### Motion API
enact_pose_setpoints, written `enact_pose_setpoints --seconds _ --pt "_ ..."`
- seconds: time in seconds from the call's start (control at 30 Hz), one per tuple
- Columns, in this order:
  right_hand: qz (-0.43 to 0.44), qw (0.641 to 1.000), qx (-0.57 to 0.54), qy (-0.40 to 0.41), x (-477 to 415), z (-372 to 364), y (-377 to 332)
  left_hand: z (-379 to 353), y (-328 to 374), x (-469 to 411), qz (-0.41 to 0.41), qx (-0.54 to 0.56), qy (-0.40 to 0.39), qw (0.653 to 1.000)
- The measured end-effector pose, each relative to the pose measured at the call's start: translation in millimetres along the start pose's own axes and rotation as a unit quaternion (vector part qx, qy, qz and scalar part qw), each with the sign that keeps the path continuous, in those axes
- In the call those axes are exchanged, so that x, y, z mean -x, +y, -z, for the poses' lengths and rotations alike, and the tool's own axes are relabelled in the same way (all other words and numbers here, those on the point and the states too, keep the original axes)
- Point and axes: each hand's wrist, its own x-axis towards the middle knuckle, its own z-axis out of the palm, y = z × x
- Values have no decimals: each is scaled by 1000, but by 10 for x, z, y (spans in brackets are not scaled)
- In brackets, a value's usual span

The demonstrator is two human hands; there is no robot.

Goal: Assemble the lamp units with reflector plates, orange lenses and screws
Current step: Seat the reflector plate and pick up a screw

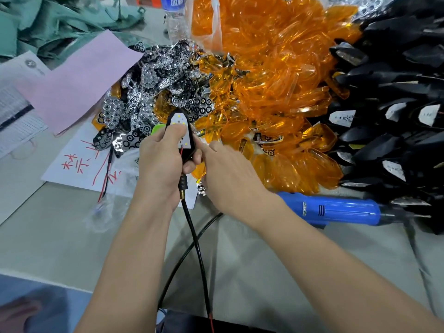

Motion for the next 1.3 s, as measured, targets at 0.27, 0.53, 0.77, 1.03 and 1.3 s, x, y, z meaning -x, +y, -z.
enact_pose_setpoints --seconds 0.27,0.53,0.77,1.03,1.3 --pt "-87 993 -60 -59 137 -43 -93 -59 -8 9 0 -3 -13 1000" --pt "-217 927 -292 89 384 427 407 -215 -65 56 -9 -20 -30 999" --pt "-191 707 -650 203 559 891 343 -559 -139 223 -18 -21 -73 997" --pt "-161 719 -663 133 595 941 348 -724 -136 339 24 14 -91 995" --pt "-108 881 -454 82 507 1048 445 -718 -13 385 97 64 -107 987"
